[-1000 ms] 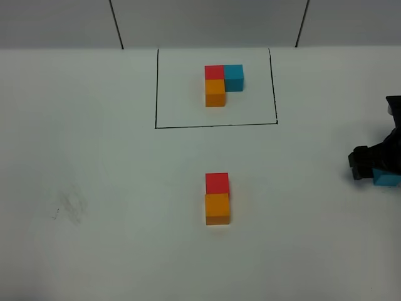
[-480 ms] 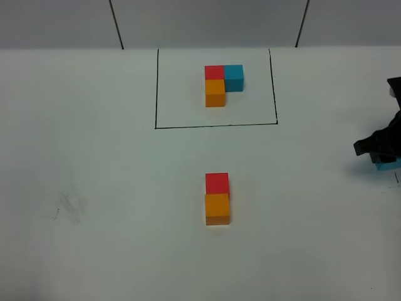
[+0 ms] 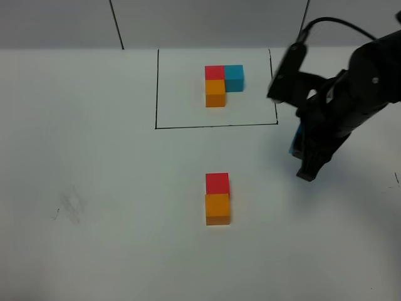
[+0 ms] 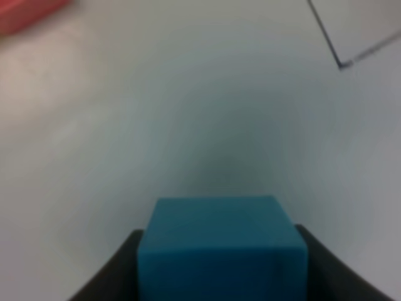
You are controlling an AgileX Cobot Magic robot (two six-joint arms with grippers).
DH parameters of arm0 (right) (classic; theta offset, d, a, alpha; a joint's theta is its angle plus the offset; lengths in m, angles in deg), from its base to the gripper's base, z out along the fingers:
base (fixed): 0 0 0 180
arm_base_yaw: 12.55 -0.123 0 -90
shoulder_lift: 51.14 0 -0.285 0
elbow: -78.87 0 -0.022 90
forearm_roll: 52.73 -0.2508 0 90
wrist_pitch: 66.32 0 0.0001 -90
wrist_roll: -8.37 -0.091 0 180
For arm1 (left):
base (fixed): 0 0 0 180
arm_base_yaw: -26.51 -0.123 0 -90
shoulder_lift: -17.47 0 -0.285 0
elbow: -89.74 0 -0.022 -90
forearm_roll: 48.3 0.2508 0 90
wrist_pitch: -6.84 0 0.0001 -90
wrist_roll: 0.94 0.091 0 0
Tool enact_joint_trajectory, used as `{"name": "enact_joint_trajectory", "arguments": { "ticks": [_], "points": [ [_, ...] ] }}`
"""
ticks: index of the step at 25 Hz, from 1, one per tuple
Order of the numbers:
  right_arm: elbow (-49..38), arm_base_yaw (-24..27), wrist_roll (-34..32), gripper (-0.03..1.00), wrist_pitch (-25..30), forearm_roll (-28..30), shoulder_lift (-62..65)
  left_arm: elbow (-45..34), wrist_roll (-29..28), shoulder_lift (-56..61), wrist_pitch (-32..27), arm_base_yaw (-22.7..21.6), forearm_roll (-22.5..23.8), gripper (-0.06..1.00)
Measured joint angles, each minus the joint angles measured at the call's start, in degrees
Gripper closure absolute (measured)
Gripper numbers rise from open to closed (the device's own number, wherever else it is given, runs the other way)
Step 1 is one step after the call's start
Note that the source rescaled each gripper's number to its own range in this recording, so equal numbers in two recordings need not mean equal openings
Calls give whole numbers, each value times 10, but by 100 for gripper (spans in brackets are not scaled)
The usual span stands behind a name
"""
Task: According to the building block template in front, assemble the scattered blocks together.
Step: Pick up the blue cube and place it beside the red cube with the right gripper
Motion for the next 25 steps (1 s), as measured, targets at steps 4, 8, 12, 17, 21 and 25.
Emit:
{"name": "enact_joint_trajectory", "arguments": {
  "ticks": [4, 8, 12, 17, 21, 25],
  "points": [
    [26, -62, 32, 81, 14, 44, -37, 0, 0, 0, 0, 0, 0, 42],
    [59, -84, 61, 81, 38, 62, -81, 0, 0, 0, 0, 0, 0, 42],
    [95, -92, 95, 81, 67, 44, -125, 0, 0, 0, 0, 0, 0, 42],
    [143, -103, 148, 81, 68, 13, -169, 0, 0, 0, 0, 0, 0, 42],
    [155, -108, 167, 81, 50, -9, -195, 0, 0, 0, 0, 0, 0, 42],
    [156, -108, 165, 81, 46, -11, -207, 0, 0, 0, 0, 0, 0, 42]
  ]
}}
